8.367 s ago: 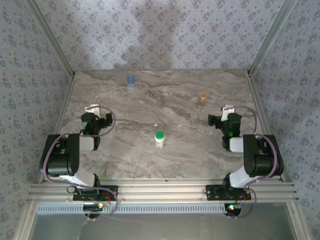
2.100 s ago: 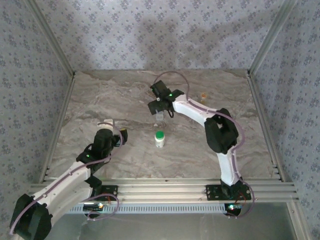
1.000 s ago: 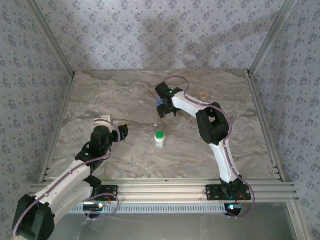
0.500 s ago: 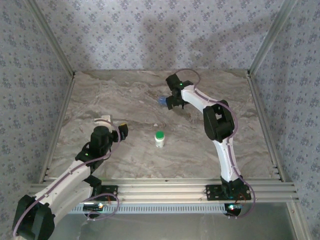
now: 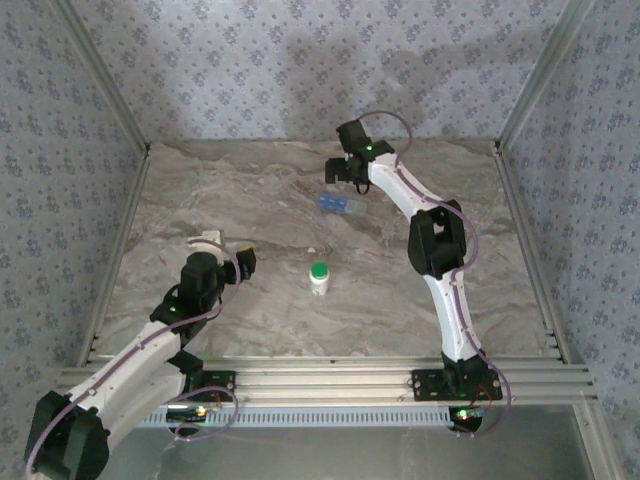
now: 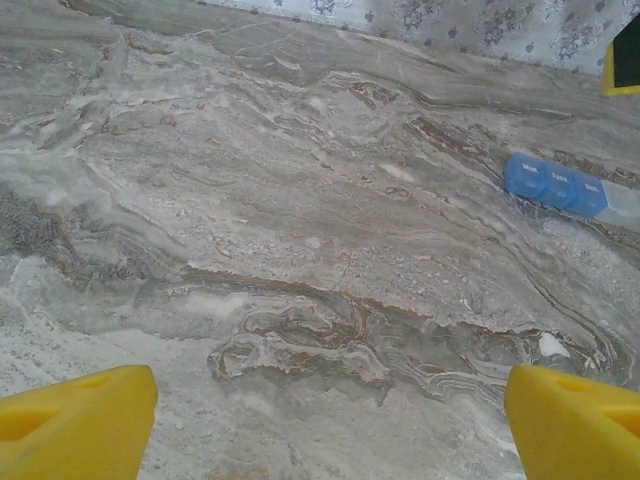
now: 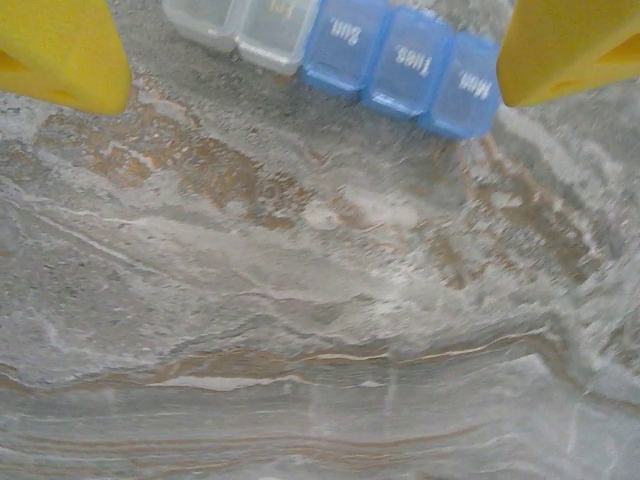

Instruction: Sort the pills into containers

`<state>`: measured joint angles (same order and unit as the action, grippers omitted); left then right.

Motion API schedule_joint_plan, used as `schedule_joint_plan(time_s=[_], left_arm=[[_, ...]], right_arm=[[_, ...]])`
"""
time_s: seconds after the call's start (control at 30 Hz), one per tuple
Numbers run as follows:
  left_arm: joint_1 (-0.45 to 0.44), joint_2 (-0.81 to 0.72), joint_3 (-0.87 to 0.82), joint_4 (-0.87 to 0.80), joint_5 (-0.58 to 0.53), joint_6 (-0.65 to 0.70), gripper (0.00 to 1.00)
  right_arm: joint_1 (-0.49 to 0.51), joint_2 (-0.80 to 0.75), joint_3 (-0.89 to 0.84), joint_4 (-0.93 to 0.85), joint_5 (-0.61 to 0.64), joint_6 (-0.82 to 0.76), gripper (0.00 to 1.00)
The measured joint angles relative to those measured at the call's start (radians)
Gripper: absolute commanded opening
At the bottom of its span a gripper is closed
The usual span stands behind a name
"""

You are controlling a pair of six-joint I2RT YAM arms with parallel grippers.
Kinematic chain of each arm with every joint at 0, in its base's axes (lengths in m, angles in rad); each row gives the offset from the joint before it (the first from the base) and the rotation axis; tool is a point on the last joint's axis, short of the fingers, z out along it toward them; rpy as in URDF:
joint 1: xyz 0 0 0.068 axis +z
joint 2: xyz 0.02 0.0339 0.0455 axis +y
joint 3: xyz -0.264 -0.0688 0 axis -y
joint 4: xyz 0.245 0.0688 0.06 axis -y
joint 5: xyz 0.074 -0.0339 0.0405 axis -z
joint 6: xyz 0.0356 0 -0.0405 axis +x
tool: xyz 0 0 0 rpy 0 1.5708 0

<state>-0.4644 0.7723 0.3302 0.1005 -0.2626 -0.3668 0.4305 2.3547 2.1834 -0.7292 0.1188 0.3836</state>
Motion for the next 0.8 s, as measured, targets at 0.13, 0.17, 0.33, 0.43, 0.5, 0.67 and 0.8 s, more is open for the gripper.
schedule_joint_plan(time_s=[0.13,0.17,0.33,0.43,0.5,0.67,0.8], left_arm=[[0.000,0.001,0.000,0.000,0.000,0.000,0.90],[0.000,0.002,0.000,0.000,0.000,0.000,0.90],[0.000,0.010,0.000,0.001,0.001,0.000,0.90],[0.000,0.016,0.000,0.001,0.001,-0.001,0.90],[0.000,0.016,0.000,0.002,0.001,-0.001,0.90],[0.000,0.021,0.000,0.001,0.001,-0.001,0.90],[0.000,0.020,0.000,0.000,0.001,-0.001,0.90]], right_arm=[[-0.013,0.038,0.014,0.000,0.008,0.062,0.87],[-0.013,0.045,0.014,0.000,0.010,0.072,0.87],[0.008,0.079,0.035,-0.002,0.031,0.094,0.84],[0.024,0.111,0.071,-0.003,0.059,0.096,0.84],[0.037,0.135,0.100,-0.011,0.080,0.095,0.84],[0.062,0.184,0.146,-0.028,0.103,0.095,0.84],[0.069,0.192,0.146,-0.045,0.105,0.090,0.84]])
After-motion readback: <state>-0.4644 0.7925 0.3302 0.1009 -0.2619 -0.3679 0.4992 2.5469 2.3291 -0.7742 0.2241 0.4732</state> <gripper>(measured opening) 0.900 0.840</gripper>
